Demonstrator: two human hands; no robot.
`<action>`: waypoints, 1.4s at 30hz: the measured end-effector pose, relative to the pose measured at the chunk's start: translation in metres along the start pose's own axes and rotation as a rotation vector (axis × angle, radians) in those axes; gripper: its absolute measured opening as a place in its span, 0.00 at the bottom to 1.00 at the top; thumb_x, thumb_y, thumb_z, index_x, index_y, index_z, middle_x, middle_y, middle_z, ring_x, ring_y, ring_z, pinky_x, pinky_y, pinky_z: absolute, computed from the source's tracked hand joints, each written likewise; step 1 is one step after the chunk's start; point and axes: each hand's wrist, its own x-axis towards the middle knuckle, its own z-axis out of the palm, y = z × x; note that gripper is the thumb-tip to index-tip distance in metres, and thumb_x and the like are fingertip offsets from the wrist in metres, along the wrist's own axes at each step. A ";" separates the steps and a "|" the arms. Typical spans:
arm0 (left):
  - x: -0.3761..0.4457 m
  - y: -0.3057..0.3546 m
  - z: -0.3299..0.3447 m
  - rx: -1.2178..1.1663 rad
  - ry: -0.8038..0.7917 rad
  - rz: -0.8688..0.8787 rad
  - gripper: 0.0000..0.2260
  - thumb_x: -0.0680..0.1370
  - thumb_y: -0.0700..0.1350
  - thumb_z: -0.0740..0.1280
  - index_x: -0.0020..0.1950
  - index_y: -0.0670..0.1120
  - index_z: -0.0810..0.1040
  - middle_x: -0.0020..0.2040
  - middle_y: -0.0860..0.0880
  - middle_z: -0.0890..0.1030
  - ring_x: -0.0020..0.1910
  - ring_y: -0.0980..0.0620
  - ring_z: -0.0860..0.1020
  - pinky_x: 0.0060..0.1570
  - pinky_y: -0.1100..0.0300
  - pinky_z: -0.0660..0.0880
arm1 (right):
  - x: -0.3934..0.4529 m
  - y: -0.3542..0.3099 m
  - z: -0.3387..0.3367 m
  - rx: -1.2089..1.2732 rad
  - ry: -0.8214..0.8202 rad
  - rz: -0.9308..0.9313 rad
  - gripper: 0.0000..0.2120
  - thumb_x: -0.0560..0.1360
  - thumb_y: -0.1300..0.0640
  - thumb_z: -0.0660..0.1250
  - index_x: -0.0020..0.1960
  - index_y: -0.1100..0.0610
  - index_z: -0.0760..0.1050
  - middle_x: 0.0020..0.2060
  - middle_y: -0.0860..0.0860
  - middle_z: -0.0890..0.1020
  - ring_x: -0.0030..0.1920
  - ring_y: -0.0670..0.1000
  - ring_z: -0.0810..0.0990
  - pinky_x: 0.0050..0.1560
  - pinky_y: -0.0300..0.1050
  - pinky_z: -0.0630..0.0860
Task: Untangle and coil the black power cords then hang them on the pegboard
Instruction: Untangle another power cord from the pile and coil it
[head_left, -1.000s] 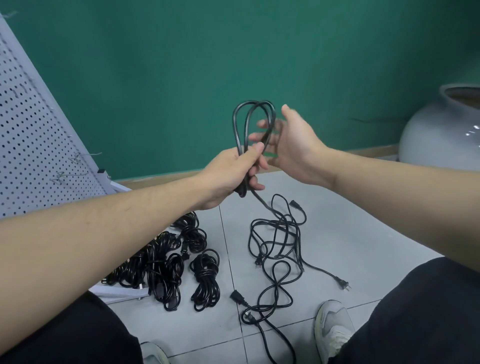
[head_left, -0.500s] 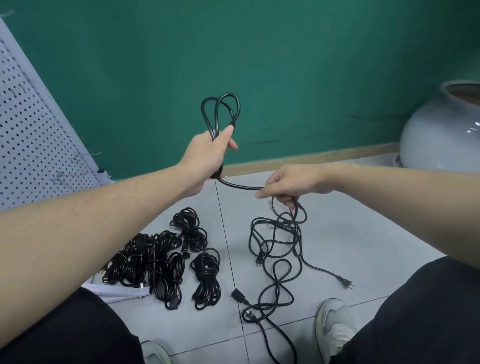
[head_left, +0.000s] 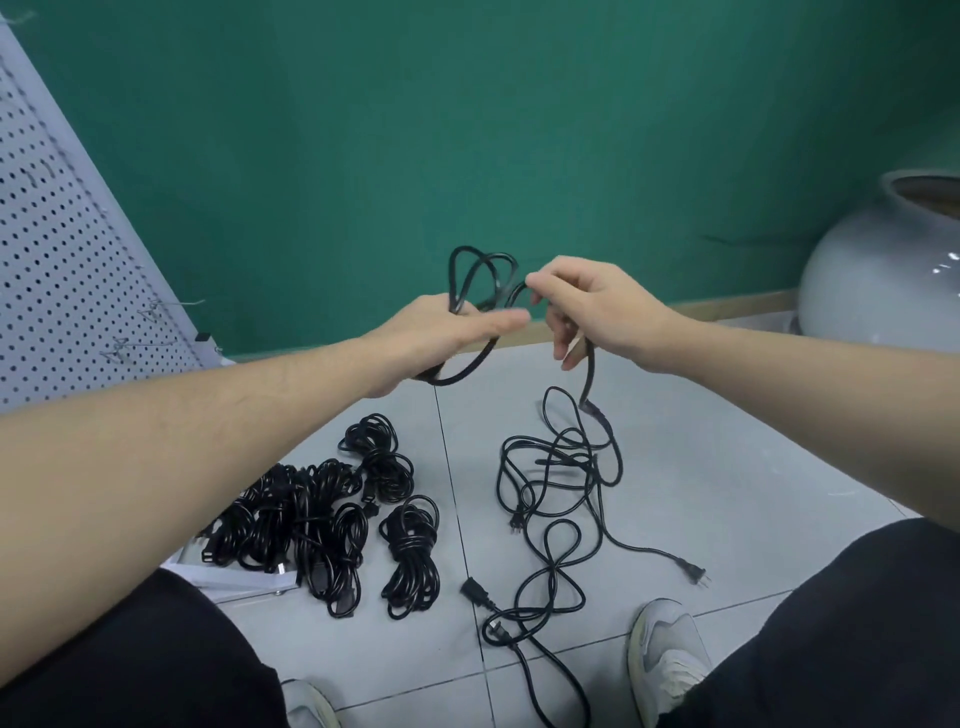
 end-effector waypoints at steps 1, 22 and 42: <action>-0.002 0.002 0.003 0.051 -0.042 0.037 0.23 0.70 0.68 0.74 0.42 0.49 0.74 0.35 0.56 0.72 0.32 0.55 0.68 0.35 0.57 0.62 | 0.001 0.000 0.000 -0.057 0.045 -0.022 0.12 0.81 0.48 0.66 0.43 0.55 0.75 0.26 0.50 0.72 0.25 0.50 0.74 0.27 0.42 0.75; -0.009 -0.001 0.012 0.002 -0.089 0.044 0.11 0.83 0.43 0.58 0.49 0.46 0.80 0.44 0.46 0.71 0.29 0.52 0.67 0.24 0.61 0.70 | 0.009 0.003 -0.013 -0.353 0.183 0.142 0.20 0.78 0.36 0.65 0.49 0.53 0.79 0.32 0.47 0.72 0.30 0.48 0.68 0.34 0.43 0.66; -0.012 -0.007 0.006 -0.189 -0.219 0.136 0.06 0.79 0.49 0.70 0.43 0.52 0.81 0.39 0.56 0.80 0.31 0.47 0.66 0.27 0.59 0.66 | 0.003 -0.011 -0.007 0.569 -0.060 0.338 0.12 0.84 0.55 0.56 0.51 0.59 0.76 0.40 0.56 0.84 0.51 0.59 0.84 0.61 0.53 0.76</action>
